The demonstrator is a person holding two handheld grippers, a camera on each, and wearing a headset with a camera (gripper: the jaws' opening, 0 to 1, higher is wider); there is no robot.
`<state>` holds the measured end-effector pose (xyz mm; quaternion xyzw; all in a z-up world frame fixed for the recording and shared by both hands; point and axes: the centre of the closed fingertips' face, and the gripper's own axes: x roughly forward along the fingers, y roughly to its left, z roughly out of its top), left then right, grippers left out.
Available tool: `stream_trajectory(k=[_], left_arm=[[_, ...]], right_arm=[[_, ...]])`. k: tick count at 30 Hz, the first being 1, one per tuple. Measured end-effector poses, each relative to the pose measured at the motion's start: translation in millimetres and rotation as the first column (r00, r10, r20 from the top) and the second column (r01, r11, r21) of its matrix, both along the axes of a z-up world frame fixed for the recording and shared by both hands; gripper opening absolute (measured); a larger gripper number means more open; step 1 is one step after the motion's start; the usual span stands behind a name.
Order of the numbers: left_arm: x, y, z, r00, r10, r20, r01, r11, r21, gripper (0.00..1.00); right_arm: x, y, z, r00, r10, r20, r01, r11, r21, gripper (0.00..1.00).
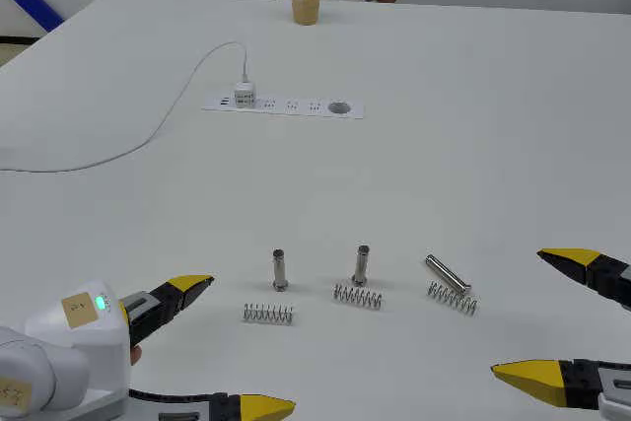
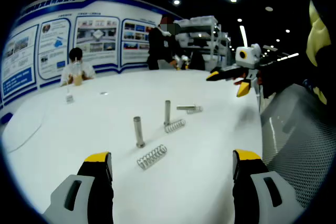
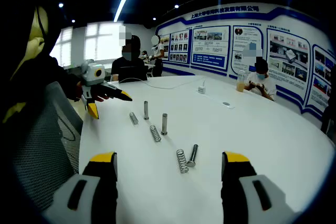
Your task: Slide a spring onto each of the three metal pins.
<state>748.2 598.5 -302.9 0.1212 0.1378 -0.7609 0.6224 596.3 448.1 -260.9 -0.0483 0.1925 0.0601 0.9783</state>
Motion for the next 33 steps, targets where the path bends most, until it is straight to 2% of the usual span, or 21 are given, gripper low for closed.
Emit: stream_trajectory(k=[8,16,33], left_arm=[[0.6,0.3,-0.8,1.0,0.003,-0.002,-0.003,1.0,0.001,0.97],[1.7,1.5,-1.1,1.0,0.007,-0.008,-0.007,1.0,0.0,0.97],[-0.2,0.5,-3.6,1.0,0.0,-0.009,0.0,1.0,0.0,0.97]], right_arm=[[-1.0,-0.3,-0.4,1.0,-0.006,-0.009,0.006,1.0,-0.002,0.83],[-4.4,-0.6,-6.3,0.999,-0.011,-0.04,0.011,1.0,-0.012,0.83],[-7.2,-4.4,-5.9,0.998,-0.04,-0.046,0.039,0.999,-0.013,0.82]])
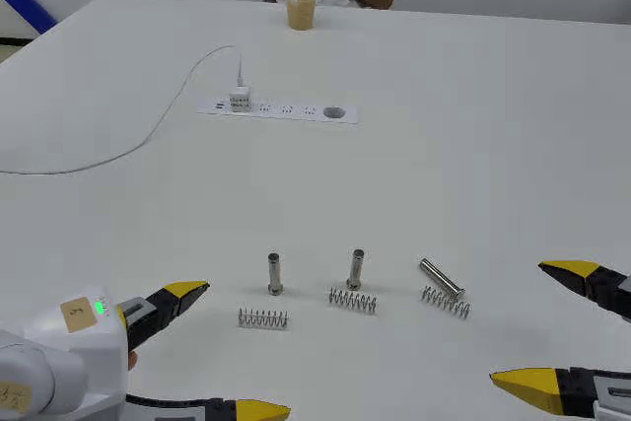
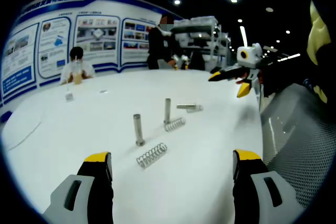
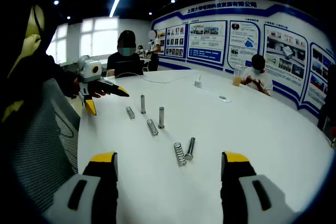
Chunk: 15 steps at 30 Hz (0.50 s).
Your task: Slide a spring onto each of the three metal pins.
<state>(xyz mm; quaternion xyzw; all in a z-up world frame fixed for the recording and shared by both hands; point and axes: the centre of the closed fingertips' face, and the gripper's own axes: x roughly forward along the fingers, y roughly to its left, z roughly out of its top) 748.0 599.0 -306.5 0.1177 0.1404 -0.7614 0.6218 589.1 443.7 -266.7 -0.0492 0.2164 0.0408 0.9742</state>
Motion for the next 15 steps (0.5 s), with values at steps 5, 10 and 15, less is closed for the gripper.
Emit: stream_trajectory(k=[5,10,15], left_arm=[[1.0,-0.4,0.5,1.0,0.005,-0.002,-0.005,1.0,-0.003,0.97],[1.8,0.2,0.5,1.0,0.008,-0.003,-0.008,1.0,-0.005,0.97],[2.4,0.6,0.6,1.0,0.011,-0.005,-0.011,1.0,-0.008,0.97]], right_arm=[[-0.5,-0.5,0.2,1.0,-0.004,-0.002,0.004,1.0,0.001,0.82],[-0.6,-0.9,0.0,1.0,-0.009,-0.008,0.009,1.0,0.001,0.81],[-0.8,-1.9,1.0,1.0,-0.014,-0.009,0.014,1.0,0.001,0.81]])
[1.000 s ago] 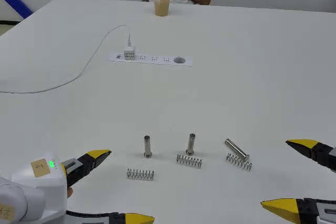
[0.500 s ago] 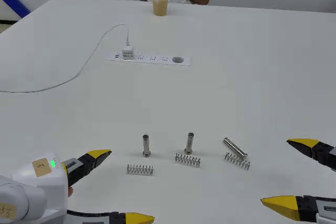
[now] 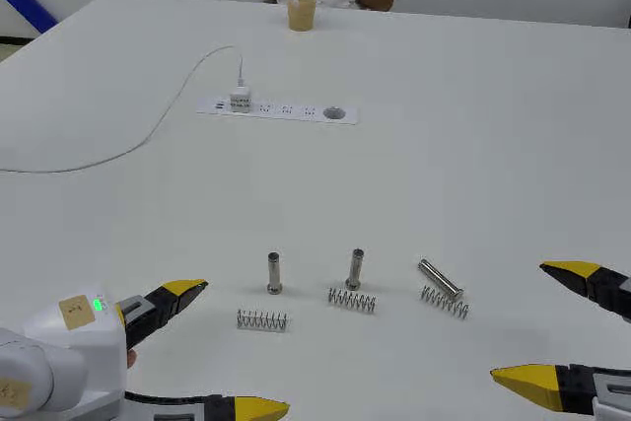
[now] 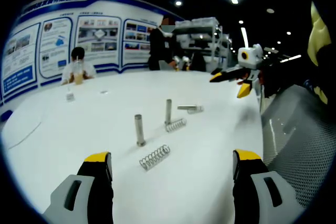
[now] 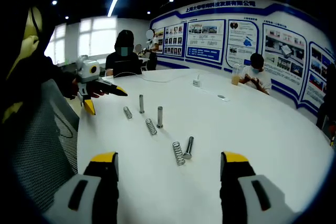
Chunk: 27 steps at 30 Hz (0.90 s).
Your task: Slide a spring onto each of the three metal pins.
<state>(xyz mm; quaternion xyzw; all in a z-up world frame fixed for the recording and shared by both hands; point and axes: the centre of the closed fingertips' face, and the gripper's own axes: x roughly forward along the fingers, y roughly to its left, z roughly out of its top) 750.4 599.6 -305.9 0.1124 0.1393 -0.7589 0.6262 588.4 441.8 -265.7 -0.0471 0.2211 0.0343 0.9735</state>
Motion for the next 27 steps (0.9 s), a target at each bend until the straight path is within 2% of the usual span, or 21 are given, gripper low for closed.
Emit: stream_trajectory(k=[9,15,27], left_arm=[[0.1,-0.2,-0.7,1.0,0.001,-0.002,-0.001,1.0,-0.002,0.97],[0.4,-1.0,0.1,1.0,0.003,-0.004,-0.003,1.0,-0.007,0.97],[0.8,-1.1,1.9,1.0,0.004,-0.002,-0.004,1.0,-0.009,0.97]], right_arm=[[-1.0,-3.8,-1.3,1.0,-0.016,-0.017,0.016,1.0,0.004,0.79],[1.2,-7.6,3.8,1.0,-0.023,-0.018,0.023,1.0,-0.005,0.77],[12.8,-19.3,7.6,0.999,-0.041,-0.034,0.041,0.999,-0.015,0.73]])
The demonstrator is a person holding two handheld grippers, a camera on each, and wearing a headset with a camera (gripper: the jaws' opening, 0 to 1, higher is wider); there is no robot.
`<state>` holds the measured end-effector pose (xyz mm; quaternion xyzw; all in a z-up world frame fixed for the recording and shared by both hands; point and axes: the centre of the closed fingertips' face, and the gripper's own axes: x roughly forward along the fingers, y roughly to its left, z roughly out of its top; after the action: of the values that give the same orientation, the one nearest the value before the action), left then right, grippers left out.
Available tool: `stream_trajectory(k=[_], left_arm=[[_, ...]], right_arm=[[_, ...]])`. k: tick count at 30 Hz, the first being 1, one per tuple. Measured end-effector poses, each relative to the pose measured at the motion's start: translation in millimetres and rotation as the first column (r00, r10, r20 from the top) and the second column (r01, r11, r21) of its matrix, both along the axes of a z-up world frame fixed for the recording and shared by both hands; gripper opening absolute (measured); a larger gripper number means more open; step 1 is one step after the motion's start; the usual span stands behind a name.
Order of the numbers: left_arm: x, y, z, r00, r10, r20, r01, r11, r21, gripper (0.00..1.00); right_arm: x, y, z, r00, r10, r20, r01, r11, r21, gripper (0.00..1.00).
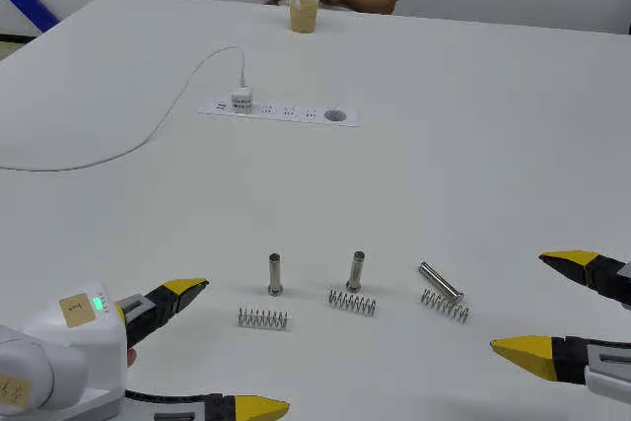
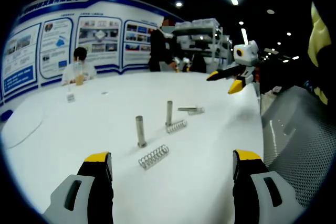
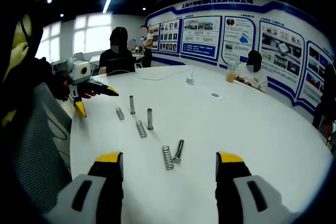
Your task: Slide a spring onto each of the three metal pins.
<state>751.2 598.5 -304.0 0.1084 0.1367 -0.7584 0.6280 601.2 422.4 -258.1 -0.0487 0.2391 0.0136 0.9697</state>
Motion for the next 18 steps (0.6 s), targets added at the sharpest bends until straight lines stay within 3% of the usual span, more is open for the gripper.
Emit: stream_trajectory(k=[18], left_arm=[[-2.7,0.7,3.0,1.0,-0.003,0.003,0.003,1.0,-0.002,0.96]], right_arm=[[23.7,-3.8,6.0,1.0,0.007,-0.008,-0.008,1.0,-0.003,0.67]])
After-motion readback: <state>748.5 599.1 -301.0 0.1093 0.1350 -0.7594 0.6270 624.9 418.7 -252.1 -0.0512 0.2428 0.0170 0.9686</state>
